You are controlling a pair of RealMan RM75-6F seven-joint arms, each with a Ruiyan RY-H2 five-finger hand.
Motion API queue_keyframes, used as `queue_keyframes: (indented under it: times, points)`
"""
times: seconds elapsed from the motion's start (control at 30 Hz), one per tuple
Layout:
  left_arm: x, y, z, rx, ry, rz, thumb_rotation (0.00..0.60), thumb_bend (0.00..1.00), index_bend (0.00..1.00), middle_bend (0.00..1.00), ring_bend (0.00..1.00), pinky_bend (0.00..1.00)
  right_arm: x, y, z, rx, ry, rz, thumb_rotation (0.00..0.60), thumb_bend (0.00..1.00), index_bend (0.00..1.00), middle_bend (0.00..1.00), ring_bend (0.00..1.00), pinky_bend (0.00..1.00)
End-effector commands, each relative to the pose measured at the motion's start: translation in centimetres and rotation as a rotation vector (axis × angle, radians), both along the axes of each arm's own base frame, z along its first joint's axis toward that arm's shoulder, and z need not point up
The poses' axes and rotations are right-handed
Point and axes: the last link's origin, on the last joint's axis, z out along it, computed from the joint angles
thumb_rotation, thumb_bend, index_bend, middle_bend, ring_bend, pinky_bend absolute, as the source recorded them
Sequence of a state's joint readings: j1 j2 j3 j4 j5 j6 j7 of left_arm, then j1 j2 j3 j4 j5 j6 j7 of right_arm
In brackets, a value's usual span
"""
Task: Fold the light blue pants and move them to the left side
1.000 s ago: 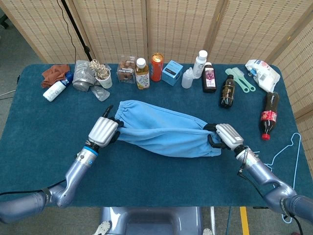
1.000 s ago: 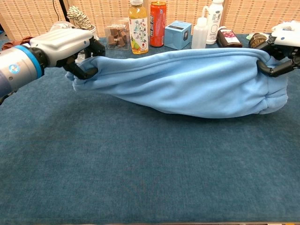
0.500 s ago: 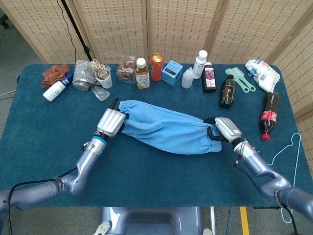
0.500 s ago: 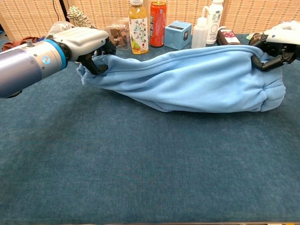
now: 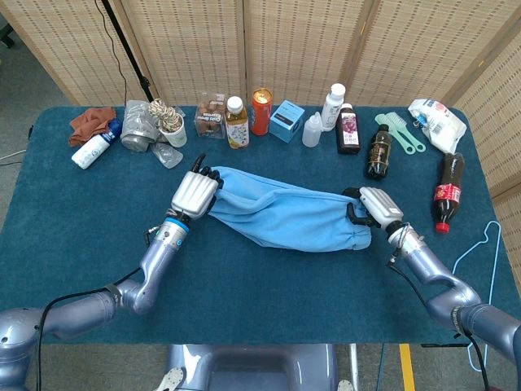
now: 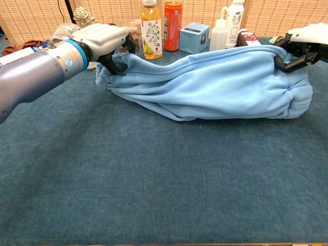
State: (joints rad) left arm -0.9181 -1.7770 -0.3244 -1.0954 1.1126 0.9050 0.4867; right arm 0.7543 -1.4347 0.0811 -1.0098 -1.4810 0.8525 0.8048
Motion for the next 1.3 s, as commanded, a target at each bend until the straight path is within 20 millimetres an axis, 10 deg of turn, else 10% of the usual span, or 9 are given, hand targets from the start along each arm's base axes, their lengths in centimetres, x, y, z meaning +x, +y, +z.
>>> queue_keyframes:
  times: [0.03,0.2,0.3,0.43,0.5,1.03,1.3]
  points:
    - [0.1,0.2,-0.3,0.013,-0.004,0.004,0.6,0.38,0.03,0.0,0.0,0.0,-0.1,-0.2,0.1,-0.003,-0.001,-0.009,0.6,0.79,0.61,0.41,0.41,0.6]
    - [0.3,0.4,0.1,0.06,-0.006,0.002,0.6,0.38,0.0,0.0,0.0,0.0,-0.3,-0.4,0.2,-0.012,-0.006,-0.014,0.6,0.79,0.58,0.39,0.39,0.56]
    - [0.1,0.6,0.3,0.08,0.0,0.0,0.6,0.38,0.0,0.0,0.0,0.0,-0.4,-0.5,0.2,-0.024,-0.009,-0.01,0.6,0.74,0.4,0.21,0.19,0.35]
    - [-0.1,0.8,0.5,0.089,0.014,0.012,0.6,0.38,0.0,0.0,0.0,0.0,-0.9,-0.5,0.4,-0.023,0.044,0.019,0.6,0.13,0.02,0.0,0.0,0.05]
    - [-0.2,1.0,0.7,0.093,0.012,0.017,0.6,0.38,0.0,0.0,0.0,0.0,-1.3,-0.6,0.6,-0.047,0.082,0.026,0.6,0.01,0.0,0.0,0.0,0.02]
    - [-1.0,0.7,2.0,0.093,-0.034,-0.002,0.6,0.36,0.0,0.0,0.0,0.0,-0.7,-0.7,2.4,-0.201,0.123,-0.017,0.6,0.0,0.0,0.0,0.0,0.0]
    - [-2.9,-0.8,5.2,0.108,-0.064,0.004,0.6,0.13,0.0,0.0,0.0,0.0,-1.0,1.2,5.7,-0.199,0.113,0.031,0.6,0.0,0.0,0.0,0.0,0.0]
